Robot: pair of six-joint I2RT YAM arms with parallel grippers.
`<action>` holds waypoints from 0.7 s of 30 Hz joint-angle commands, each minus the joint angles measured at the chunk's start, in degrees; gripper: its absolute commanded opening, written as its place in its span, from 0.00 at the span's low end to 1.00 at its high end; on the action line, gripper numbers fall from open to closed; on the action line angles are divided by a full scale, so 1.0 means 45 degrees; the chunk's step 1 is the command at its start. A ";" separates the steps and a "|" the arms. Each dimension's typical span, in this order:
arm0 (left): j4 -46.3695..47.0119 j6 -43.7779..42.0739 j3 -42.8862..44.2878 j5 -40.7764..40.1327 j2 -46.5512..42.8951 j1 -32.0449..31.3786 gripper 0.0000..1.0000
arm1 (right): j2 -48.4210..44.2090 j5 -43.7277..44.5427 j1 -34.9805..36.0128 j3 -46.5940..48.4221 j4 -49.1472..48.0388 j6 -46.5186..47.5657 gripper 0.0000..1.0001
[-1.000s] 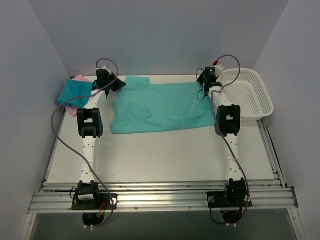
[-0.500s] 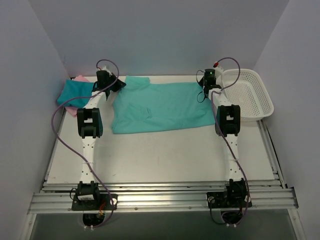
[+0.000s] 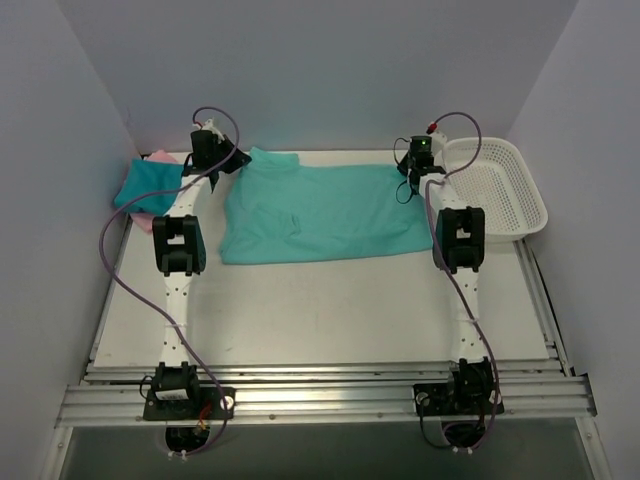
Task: Fold and stack the t-shirts
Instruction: Fold the tshirt
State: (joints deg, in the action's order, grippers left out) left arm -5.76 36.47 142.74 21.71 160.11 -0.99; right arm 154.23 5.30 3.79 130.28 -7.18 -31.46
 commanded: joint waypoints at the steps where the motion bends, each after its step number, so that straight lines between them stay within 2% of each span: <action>1: -0.0048 -0.0662 0.0352 0.0330 -0.1419 -0.0072 0.02 | -0.1733 -0.0299 0.0075 -0.0529 0.0209 0.0097 0.00; 7: 0.0283 -0.1266 -0.1209 0.0506 -0.2942 -0.0267 0.02 | -0.3529 -0.0435 0.0232 -0.2268 -0.0318 0.0234 0.00; 14: 0.1589 -0.2029 -0.4722 0.0409 -0.5964 -0.0521 0.02 | -0.6611 -0.0358 0.0368 -0.5275 -0.0943 0.0410 0.00; 16: 0.2370 -0.2224 -0.6692 0.0370 -0.6884 -0.0521 0.02 | -0.7492 -0.0338 0.0368 -0.6932 -0.1177 0.0410 0.00; 17: 0.2741 -0.2264 -0.7589 0.0312 -0.7953 -0.0521 0.02 | -0.8464 -0.0280 0.0368 -0.7635 -0.1545 0.0371 0.00; 18: 0.3479 -0.2303 -0.9454 0.0253 -0.8485 -0.0521 0.02 | -0.8976 -0.0202 0.0368 -0.9073 -0.1646 0.0313 0.00; 20: 0.4070 -0.2323 -1.1358 0.0000 -1.0159 -0.0579 0.02 | -1.0630 -0.0026 0.0368 -1.0623 -0.1938 -0.0038 0.00; 21: 0.4440 -0.2342 -1.3185 -0.0233 -1.0692 -0.0618 0.02 | -1.1183 0.0361 0.0368 -1.1442 -0.2056 -0.0213 0.00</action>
State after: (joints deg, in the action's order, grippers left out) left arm 5.67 27.99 94.85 22.39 120.81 -3.70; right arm 112.92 3.88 5.37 86.13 -13.15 -30.79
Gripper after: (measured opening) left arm 0.042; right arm 0.019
